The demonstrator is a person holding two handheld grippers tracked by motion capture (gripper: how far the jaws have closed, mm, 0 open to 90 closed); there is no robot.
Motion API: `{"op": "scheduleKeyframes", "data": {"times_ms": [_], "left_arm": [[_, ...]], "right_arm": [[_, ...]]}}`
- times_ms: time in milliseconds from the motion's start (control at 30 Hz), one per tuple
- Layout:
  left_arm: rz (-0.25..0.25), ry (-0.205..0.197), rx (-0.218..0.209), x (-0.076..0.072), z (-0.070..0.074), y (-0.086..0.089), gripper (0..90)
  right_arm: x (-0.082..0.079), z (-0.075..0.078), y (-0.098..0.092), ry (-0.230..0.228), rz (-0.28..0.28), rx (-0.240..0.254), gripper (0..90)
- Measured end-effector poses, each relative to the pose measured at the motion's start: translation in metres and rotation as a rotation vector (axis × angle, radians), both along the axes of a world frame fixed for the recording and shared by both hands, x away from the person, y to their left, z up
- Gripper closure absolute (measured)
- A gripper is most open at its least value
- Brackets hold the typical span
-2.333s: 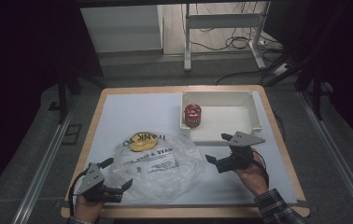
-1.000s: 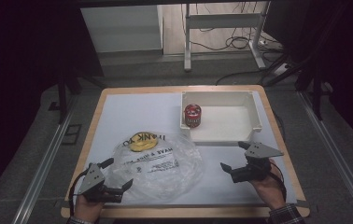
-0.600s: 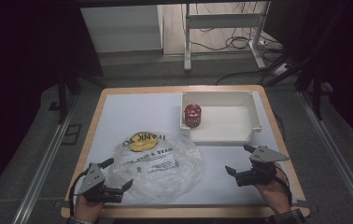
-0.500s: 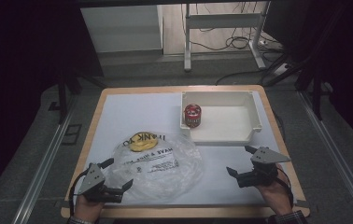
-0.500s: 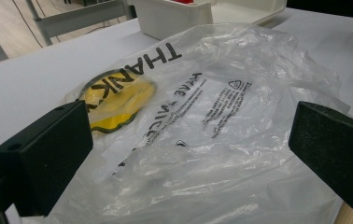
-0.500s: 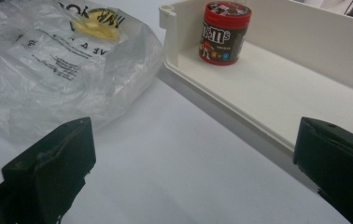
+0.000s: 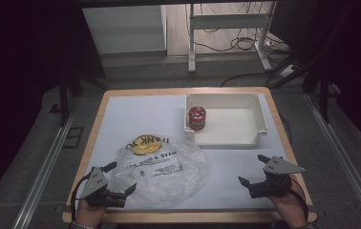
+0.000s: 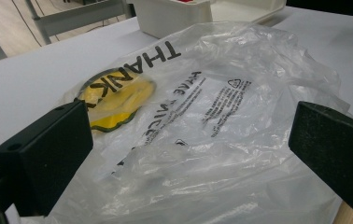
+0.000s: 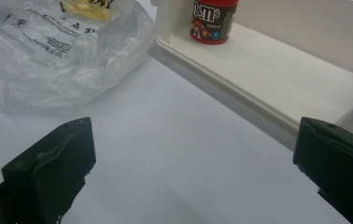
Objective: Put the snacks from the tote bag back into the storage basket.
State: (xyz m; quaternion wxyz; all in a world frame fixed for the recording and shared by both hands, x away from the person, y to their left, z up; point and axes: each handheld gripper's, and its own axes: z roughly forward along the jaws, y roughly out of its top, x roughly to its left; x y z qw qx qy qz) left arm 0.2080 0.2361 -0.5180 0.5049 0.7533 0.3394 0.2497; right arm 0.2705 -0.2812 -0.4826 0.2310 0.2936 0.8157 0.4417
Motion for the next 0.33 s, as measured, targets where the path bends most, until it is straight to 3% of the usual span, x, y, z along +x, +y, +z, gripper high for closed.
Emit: {"op": "scheduleKeyframes", "data": {"times_ms": [333], "left_arm": [[0.002,-0.002,-0.005,0.0005,0.0007,0.0,0.0]], "right_arm": [[-0.0061,-0.0035,-0.0071,0.016,-0.011,0.01,0.0]]}}
